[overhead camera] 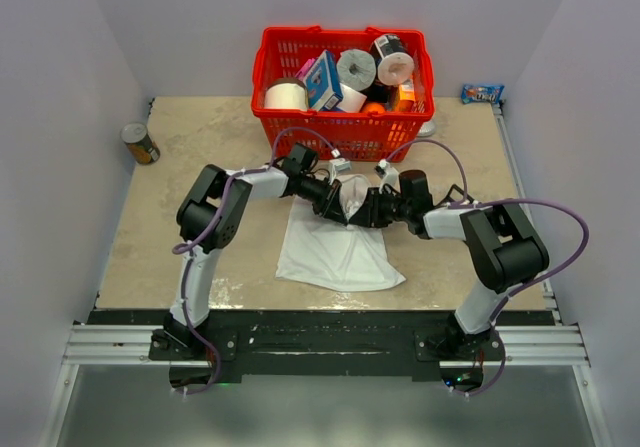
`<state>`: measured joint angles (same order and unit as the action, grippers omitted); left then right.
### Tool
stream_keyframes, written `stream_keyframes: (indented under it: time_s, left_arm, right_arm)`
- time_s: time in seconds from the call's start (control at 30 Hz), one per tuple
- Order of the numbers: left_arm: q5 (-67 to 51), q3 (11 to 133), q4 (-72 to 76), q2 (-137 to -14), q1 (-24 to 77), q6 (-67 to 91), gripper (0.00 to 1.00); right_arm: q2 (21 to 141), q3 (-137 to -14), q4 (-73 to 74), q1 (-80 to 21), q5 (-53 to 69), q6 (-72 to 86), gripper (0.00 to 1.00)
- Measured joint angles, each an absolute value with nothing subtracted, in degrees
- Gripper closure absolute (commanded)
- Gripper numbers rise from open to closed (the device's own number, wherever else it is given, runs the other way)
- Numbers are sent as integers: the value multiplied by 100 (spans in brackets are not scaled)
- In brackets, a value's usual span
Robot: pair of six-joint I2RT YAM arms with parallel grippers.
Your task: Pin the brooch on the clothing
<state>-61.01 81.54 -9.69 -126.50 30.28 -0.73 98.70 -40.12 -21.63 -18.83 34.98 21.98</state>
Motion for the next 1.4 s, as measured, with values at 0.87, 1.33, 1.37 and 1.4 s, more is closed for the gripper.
stream_keyframes:
  time_s: [0.87,1.33,1.37,1.4]
  left_arm:
    - [-5767,7712,543,-12263,3124,676,100]
    - [-5662,7662,961,-12254,3168,1192,100]
    - [-5664,7662,961,-12254,3173,1205,100]
    - [-5666,7662,963,-12254,3181,1236,100]
  right_arm:
    - [9030,-3435,-2620,-1804,2290,3612,95]
    - [8580,-3199,-2543,-1739,2040,3717,70]
    - [8556,-3186,-2530,-1728,2043,3719,67]
    - [8532,-3170,-2517,-1723,2034,3728,63]
